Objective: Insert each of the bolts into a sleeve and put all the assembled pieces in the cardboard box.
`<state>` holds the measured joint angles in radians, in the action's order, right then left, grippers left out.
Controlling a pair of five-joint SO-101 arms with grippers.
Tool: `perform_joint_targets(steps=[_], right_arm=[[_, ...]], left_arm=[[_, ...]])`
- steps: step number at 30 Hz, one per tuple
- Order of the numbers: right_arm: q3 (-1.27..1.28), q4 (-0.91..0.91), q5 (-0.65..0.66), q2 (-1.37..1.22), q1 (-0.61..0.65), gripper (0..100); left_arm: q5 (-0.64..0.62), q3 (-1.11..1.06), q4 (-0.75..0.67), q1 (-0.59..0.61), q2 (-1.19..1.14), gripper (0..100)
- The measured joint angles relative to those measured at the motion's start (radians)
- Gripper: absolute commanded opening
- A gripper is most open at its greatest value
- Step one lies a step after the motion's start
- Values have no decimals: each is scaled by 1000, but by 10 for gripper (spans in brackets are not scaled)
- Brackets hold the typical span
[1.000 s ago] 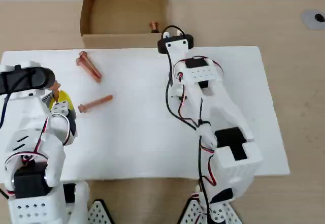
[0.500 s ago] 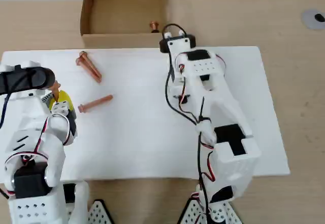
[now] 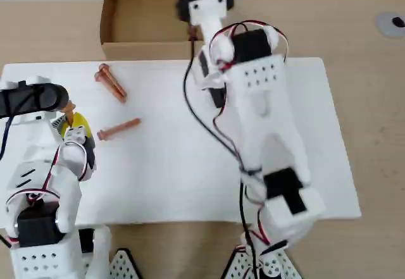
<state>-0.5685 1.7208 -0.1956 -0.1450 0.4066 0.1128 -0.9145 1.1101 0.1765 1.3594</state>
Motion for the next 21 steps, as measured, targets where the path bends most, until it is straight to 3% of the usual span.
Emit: perform_joint_targets(steps=[9,15,21], right_arm=[[41,15,-124,315,64,10],[334,-21,-126,624,66,10],[789,-236,-64,1007,66,10]], left_arm=[[0,0,0,0,0,11],[0,0,0,0,0,11],[-38,0,-44,0,0,11]])
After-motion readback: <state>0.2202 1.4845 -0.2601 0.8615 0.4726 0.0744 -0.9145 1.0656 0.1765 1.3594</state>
